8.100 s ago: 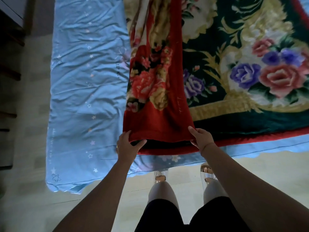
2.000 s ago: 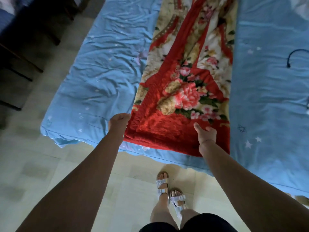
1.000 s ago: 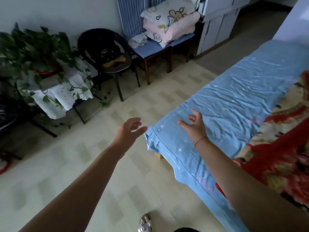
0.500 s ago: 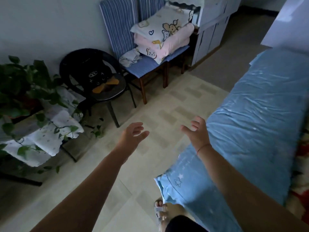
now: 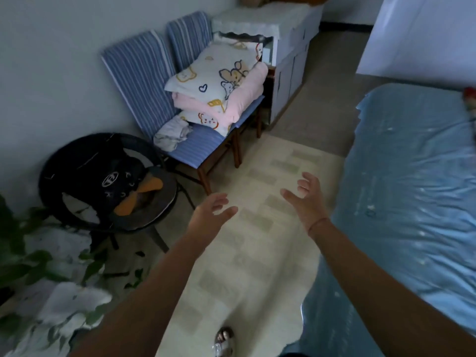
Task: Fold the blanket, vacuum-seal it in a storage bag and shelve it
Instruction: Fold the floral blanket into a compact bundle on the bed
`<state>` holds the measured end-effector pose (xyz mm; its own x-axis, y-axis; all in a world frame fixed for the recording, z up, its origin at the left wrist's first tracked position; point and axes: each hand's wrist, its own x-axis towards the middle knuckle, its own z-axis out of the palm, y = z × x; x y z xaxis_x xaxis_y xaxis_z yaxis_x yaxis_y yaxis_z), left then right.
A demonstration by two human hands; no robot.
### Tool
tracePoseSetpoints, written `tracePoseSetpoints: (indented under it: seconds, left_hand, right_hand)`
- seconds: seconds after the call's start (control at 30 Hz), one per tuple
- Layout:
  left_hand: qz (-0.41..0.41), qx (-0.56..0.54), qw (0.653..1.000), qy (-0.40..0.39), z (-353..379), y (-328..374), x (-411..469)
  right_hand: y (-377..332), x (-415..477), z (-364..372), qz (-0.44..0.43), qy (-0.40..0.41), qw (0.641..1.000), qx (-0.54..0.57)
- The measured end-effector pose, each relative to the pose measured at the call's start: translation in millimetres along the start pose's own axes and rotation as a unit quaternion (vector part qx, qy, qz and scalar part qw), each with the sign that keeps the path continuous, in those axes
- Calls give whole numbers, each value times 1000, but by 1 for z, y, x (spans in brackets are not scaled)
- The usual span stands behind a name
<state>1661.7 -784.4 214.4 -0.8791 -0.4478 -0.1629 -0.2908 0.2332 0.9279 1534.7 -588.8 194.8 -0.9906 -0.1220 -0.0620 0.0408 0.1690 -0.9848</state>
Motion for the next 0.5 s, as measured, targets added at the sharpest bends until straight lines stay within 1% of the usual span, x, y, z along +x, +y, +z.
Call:
tracePoseSetpoints:
  seconds: [0.13,0.23,0.37,0.5]
  left_hand:
    - [10,-26,998,-59,-10,17,75]
    - [25,-2,994,-104,2,32,129]
    - [21,-1,989,-148,41,51,210]
    - [45,20,983,-178,96,74,297]
  right_hand:
    - [-8,44,12,0,55,998,-1]
    - [-8,78,8,13,93,996,0]
    - [4,142,-11,36,161,986,7]
    - [20,227,-37,55,197,979,4]
